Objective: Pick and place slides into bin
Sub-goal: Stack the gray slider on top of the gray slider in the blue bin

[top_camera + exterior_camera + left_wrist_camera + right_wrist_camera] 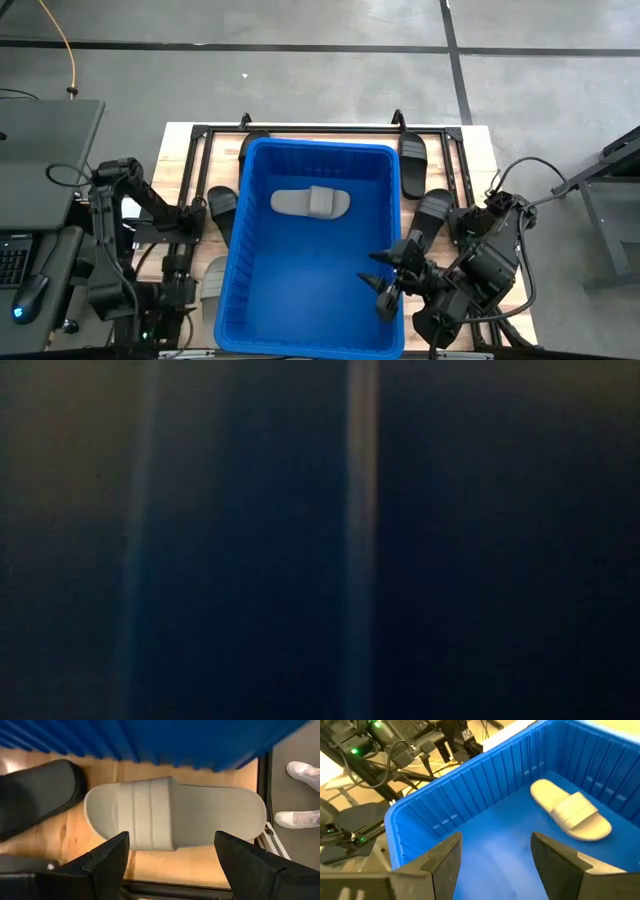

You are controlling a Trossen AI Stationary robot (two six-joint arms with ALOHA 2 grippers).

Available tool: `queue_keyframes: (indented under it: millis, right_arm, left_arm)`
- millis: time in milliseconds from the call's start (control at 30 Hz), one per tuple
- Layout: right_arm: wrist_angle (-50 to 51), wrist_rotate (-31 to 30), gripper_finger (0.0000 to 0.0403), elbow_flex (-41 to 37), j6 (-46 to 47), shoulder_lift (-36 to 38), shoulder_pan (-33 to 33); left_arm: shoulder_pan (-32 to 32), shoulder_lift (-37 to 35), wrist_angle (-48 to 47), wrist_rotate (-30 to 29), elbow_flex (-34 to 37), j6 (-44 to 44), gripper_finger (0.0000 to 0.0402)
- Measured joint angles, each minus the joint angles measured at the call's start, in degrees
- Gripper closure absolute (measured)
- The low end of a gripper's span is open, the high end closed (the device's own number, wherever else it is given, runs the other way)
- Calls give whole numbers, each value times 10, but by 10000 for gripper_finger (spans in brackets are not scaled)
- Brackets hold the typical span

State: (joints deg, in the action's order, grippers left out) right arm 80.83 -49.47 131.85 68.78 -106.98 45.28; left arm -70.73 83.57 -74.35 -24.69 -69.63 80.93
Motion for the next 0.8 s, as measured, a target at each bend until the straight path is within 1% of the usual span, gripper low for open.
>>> queue_keyframes:
  millis: [133,300,433,567,667,800]
  right_arm:
    - [7,15,178,0,0,0,5]
    - [30,25,178,0,12,0,15]
    - [43,24,178,0,19,0,24]
    - [50,18,178,0,19,0,30]
    - [53,18,178,0,19,0,29]
    - [59,18,178,0,19,0,29]
  left_arm:
    - [3,29,3,-4,0,-7,119]
    - [2,67,21,-33,0,-16,119]
    - [3,98,20,-37,0,-16,119]
    - [3,126,20,-58,0,-35,119]
    - [8,140,19,-55,0,-28,119]
    - [26,158,20,-23,0,-30,119]
